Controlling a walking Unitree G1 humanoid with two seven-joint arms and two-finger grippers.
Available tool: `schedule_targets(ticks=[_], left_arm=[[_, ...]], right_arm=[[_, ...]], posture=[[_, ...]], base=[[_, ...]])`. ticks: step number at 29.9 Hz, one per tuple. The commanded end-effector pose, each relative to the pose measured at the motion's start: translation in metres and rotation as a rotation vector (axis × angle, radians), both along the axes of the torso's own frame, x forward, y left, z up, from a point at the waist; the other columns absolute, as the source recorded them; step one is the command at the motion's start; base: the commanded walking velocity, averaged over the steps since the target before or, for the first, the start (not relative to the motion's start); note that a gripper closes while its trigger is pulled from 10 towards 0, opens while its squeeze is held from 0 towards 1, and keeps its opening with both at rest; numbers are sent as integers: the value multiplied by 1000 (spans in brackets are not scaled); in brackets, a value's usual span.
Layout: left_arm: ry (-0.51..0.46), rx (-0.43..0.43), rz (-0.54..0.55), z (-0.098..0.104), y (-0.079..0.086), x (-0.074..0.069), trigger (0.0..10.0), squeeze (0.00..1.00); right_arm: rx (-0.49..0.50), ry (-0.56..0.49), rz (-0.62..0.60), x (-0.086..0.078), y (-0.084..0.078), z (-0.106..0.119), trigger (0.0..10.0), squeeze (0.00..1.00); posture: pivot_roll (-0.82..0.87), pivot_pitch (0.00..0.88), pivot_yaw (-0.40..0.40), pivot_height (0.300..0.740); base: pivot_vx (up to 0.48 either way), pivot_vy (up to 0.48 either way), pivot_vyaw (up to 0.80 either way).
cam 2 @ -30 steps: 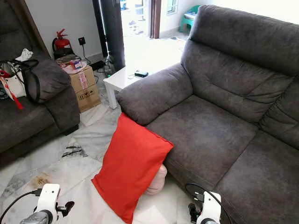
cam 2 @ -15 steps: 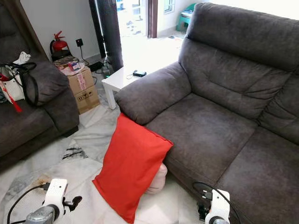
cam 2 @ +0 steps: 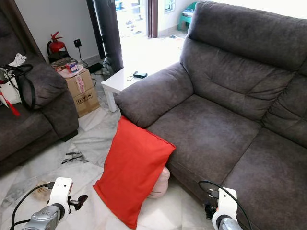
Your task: Move the pillow to the sofa from floor
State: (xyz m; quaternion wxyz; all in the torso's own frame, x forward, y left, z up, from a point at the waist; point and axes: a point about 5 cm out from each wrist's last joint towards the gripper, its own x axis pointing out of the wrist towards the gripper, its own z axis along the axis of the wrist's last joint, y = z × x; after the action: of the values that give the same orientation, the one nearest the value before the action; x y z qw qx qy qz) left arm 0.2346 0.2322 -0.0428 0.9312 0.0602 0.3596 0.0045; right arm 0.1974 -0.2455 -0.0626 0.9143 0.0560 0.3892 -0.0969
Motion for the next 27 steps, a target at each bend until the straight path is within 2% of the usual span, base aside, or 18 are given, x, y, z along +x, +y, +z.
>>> schedule_targets(ticks=[1,10,21,27], left_arm=[[17,-8,39,-3,2,-5,10000,0],[36,-9,63,-8,6,-14,10000,0],[72,-7,104,-20,10,-37,10000,0],[81,-8,82,-22,12,-44,10000,0]], right_arm=[[-13,6,23,0,-1,0,10000,0],[-2,26,30,-8,1,-4,10000,0],[-18,53,60,-30,-2,-13,10000,0],[-9,38,44,-37,-3,-14,10000,0]], posture=[[-94,0,-16,740],[-55,0,-26,740],[14,0,-76,740],[-27,0,-50,740]], base=[[0,0,0],[0,0,578],[0,0,0],[121,0,0]])
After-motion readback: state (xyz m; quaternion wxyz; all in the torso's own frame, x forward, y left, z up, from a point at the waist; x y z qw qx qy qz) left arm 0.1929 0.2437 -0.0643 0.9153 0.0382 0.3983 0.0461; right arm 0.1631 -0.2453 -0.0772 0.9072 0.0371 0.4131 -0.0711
